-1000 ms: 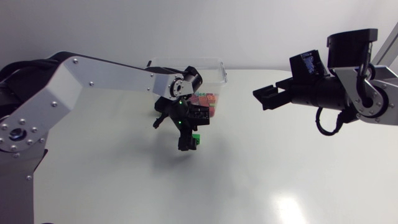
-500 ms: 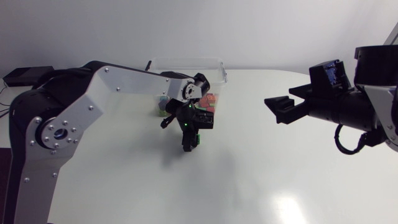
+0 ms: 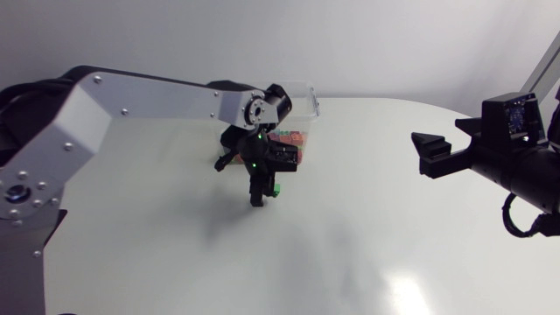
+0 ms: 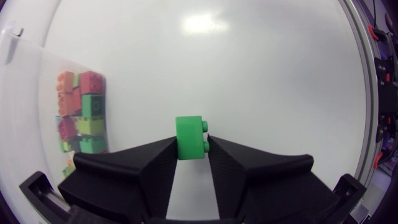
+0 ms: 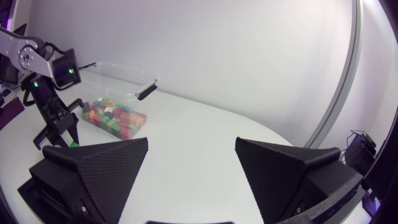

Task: Place the duplo bricks in the container

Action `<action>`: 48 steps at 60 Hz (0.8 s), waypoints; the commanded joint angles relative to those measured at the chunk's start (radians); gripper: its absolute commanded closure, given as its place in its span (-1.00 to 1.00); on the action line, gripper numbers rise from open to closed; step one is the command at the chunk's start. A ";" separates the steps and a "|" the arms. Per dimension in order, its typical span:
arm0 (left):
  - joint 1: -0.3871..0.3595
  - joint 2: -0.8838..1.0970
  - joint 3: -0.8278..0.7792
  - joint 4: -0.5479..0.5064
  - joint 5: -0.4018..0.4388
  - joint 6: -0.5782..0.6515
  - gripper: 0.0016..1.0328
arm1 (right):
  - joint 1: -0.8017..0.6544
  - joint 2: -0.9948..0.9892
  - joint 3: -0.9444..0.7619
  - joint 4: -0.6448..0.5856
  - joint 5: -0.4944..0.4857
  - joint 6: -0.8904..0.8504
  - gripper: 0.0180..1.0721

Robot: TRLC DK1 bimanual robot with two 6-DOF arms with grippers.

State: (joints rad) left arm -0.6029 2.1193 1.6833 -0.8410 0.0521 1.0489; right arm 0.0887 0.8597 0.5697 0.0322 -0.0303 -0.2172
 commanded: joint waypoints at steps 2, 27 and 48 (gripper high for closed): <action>0.014 -0.098 -0.017 -0.013 0.012 -0.010 0.38 | -0.012 -0.039 -0.057 0.021 0.017 0.006 -0.93; 0.123 -0.202 0.118 0.095 0.111 -0.190 0.37 | -0.038 -0.269 -0.261 0.118 0.116 0.047 -0.93; 0.186 -0.213 0.159 0.329 0.135 -0.426 0.37 | -0.096 -0.530 -0.453 0.173 0.147 0.027 -0.93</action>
State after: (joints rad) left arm -0.4328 1.9362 1.7969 -0.5442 0.1795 0.6933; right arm 0.0074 0.3843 0.1673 0.1909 0.1040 -0.1871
